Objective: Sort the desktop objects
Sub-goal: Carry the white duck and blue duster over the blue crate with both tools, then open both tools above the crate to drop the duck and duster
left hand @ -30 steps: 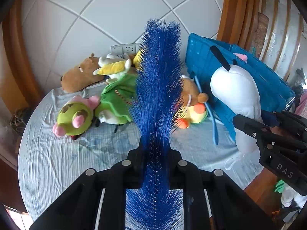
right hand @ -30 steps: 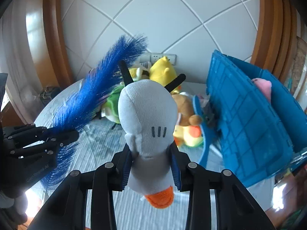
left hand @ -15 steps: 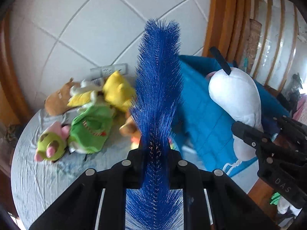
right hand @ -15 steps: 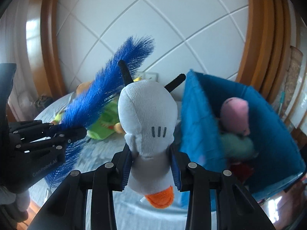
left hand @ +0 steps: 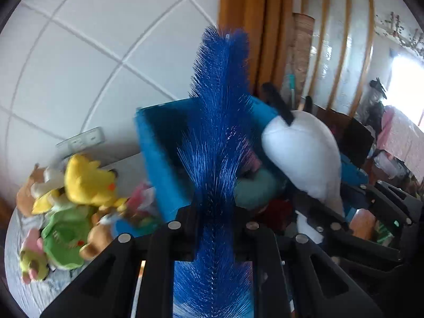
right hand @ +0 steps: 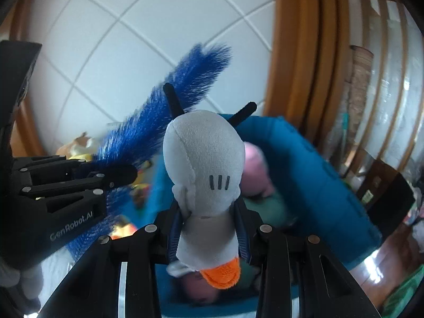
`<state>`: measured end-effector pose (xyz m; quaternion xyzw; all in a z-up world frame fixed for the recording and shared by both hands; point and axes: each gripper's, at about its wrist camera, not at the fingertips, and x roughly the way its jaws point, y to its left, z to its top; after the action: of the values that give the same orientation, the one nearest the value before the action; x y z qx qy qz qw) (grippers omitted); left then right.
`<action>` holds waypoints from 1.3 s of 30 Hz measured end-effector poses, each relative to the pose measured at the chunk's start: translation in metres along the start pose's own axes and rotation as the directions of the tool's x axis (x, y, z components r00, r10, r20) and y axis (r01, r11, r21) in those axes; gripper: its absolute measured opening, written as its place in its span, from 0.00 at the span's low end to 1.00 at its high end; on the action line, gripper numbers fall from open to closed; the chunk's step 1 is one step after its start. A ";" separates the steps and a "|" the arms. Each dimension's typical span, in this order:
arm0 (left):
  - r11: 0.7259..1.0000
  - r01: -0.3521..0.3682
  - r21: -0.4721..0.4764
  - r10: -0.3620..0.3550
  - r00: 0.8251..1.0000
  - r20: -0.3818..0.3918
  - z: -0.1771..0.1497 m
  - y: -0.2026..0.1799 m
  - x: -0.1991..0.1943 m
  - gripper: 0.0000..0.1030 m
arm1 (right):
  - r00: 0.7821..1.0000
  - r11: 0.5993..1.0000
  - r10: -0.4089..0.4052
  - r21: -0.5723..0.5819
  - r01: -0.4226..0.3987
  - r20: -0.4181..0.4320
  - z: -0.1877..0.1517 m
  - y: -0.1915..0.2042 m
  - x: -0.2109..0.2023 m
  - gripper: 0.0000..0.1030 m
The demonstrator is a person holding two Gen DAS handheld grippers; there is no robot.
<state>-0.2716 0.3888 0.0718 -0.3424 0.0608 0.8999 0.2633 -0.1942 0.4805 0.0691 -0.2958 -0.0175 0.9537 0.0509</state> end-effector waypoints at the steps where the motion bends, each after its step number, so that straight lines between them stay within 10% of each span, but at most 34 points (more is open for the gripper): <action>1: 1.000 0.011 -0.004 -0.011 1.000 -0.007 0.009 -0.012 0.012 0.15 | 1.000 1.000 -0.006 0.004 0.006 -0.005 0.003 -0.013 0.006 0.34; 12: 0.997 -0.019 -0.072 0.003 0.979 -0.203 0.048 -0.072 0.148 0.15 | 0.985 0.999 -0.034 -0.023 0.030 -0.169 0.011 -0.135 0.107 0.34; 26: 0.993 -0.117 -0.026 0.098 0.918 -0.385 0.014 -0.071 0.208 0.24 | 0.924 0.994 -0.006 -0.105 -0.037 -0.383 -0.022 -0.153 0.179 0.35; 32: 0.991 -0.129 -0.023 0.111 0.922 -0.371 0.014 -0.073 0.201 0.56 | 0.914 0.992 -0.012 -0.119 -0.040 -0.405 -0.025 -0.151 0.182 0.36; 39: 0.990 -0.141 -0.022 0.125 0.933 -0.336 0.016 -0.069 0.182 0.71 | 0.918 0.992 -0.028 -0.126 -0.024 -0.396 -0.023 -0.149 0.173 0.65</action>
<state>-0.3593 0.5313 -0.0296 -0.4909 0.1069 0.8457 0.1799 -0.3099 0.6475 -0.0378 -0.4854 -0.0684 0.8709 0.0354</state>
